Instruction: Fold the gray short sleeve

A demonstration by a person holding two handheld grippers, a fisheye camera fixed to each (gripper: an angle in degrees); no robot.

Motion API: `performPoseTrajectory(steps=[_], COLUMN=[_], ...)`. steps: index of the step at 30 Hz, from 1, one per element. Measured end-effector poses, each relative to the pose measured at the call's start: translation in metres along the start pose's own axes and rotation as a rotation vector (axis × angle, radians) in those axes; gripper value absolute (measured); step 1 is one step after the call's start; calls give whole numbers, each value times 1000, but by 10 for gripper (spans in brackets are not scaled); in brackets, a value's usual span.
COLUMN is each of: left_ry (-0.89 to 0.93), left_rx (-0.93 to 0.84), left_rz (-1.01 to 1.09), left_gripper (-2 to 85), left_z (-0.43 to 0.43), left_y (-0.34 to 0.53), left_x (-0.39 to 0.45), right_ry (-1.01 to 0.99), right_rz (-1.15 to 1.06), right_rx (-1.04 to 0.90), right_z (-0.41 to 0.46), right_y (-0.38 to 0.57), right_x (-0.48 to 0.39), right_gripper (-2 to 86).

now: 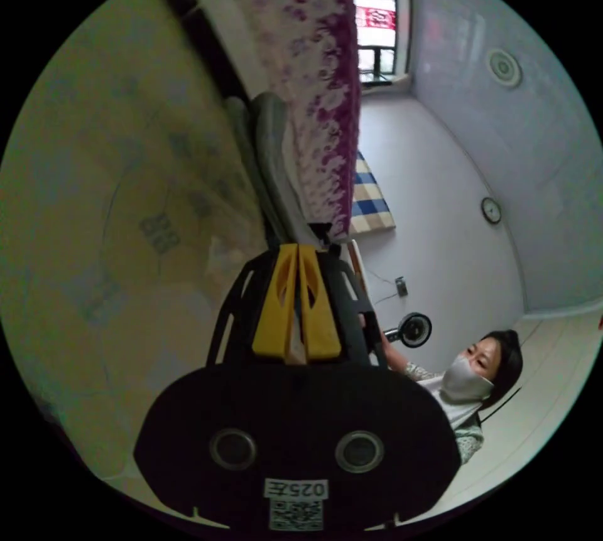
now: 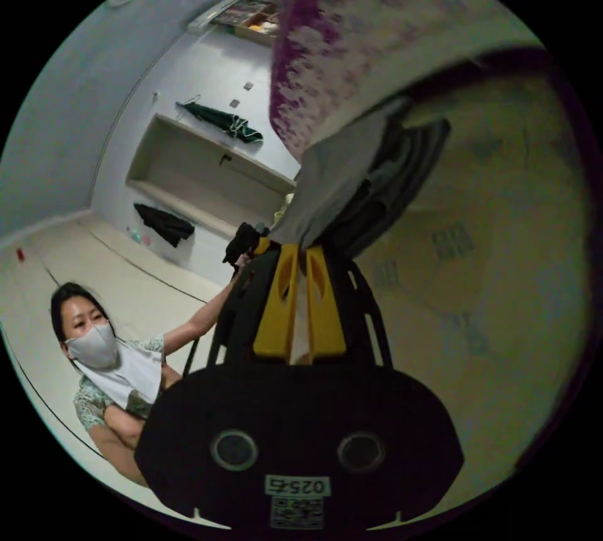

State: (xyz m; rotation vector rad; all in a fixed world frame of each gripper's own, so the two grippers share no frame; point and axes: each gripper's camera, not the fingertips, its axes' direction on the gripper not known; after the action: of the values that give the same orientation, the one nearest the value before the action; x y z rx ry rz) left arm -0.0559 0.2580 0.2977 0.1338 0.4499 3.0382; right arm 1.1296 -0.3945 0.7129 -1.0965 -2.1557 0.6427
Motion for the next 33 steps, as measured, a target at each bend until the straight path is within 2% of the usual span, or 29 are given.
performPoseTrajectory(steps=[3, 5, 7, 9, 14, 19, 28, 33], left_ry=[-39, -70, -44, 32, 9, 27, -27, 27], left_rx=[-23, -51, -66, -36, -58, -59, 2, 64], left_rz=[-207, -278, -297, -257, -208, -221, -239, -270], left_gripper=[-9, -9, -9, -9, -9, -9, -12, -8], left_z=[1, -1, -5, -15, -29, -48, -76, -106], left_y=[46, 72, 93, 112, 131, 145, 164, 182], left_x=[-80, -112, -131, -142, -149, -165, -191, -218], right_ry=[-89, -71, -111, -214, -91, -178, -195, -274], right_rz=[247, 330, 346, 324, 288, 341, 392, 426], right_rx=[29, 17, 9, 84, -29, -52, 55, 120], right_z=[10, 9, 4, -14, -36, -59, -112, -152], right_y=[84, 128, 161, 188, 217, 257, 307, 348], right_x=[74, 96, 104, 100, 71, 63, 52, 54], right_gripper=[-5, -5, -6, -6, -6, -6, 31, 77])
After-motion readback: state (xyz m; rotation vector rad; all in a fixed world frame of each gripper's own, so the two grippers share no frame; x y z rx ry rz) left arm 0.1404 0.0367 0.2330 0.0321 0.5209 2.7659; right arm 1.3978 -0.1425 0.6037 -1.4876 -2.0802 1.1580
